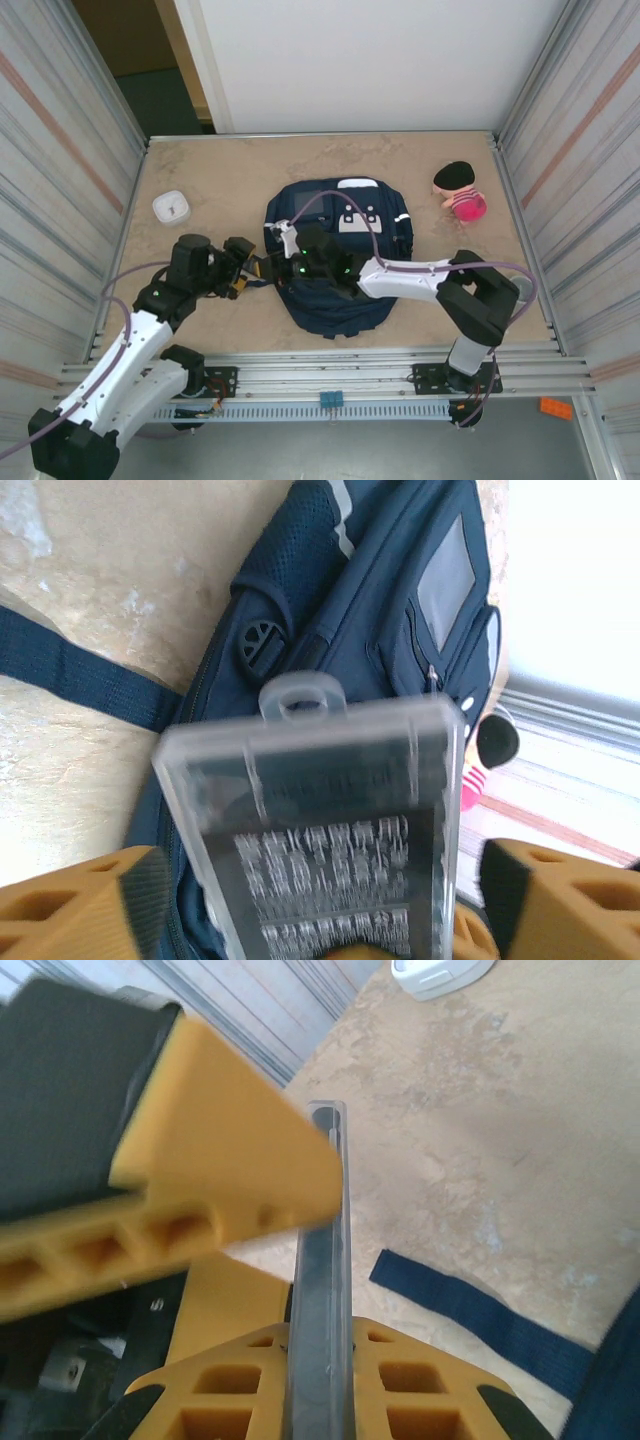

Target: Pack the student bag

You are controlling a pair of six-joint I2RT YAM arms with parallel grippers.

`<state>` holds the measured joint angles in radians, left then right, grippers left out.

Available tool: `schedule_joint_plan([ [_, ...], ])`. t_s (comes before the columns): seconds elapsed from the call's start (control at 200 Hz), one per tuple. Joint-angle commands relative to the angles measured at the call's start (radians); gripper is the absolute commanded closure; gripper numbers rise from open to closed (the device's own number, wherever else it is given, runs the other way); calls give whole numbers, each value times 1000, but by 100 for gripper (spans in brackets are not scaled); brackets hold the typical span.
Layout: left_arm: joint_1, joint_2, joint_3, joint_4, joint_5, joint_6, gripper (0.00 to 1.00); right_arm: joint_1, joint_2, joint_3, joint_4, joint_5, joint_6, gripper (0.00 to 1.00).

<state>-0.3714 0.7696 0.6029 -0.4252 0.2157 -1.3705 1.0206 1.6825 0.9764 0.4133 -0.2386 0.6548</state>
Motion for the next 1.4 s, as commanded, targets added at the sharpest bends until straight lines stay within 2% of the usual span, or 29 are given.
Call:
schedule_joint_plan([
  [0.0,-24,31,106,-38,-105,262,10,-56,-151,-83,-36,18,15,89],
  [0.13,-123,105,198,-40,-251,601,9,-171,-380,-195,-200,2,12,89],
  [0.266,-305,195,239,62,-386,992,14,-371,-619,-239,-460,-111,-6,88],
  [0.346,-413,257,237,159,-381,1260,15,-508,-725,-234,-619,-197,-34,88],
  [0.431,-511,333,226,235,-321,1527,13,-649,-797,-237,-739,-267,-62,88],
  [0.561,-609,447,206,307,-262,1771,6,-855,-860,-267,-814,-401,-60,88],
  [0.646,-627,516,208,338,-232,1825,3,-932,-888,-289,-828,-452,-58,89],
  [0.732,-630,569,226,334,-229,1839,2,-964,-911,-304,-835,-470,-58,89],
  [0.887,-629,641,246,360,-377,1832,3,-972,-920,-318,-838,-479,-61,89],
  [1.012,-629,681,264,353,-436,1838,5,-977,-918,-319,-843,-484,-67,89],
  [1.062,-629,686,265,365,-467,1834,11,-979,-919,-317,-847,-483,-70,90],
  [1.183,-625,662,261,400,-506,1826,32,-991,-924,-317,-871,-481,-78,90],
  [1.393,-584,585,262,414,-455,1797,41,-1068,-951,-320,-922,-515,-83,90],
])
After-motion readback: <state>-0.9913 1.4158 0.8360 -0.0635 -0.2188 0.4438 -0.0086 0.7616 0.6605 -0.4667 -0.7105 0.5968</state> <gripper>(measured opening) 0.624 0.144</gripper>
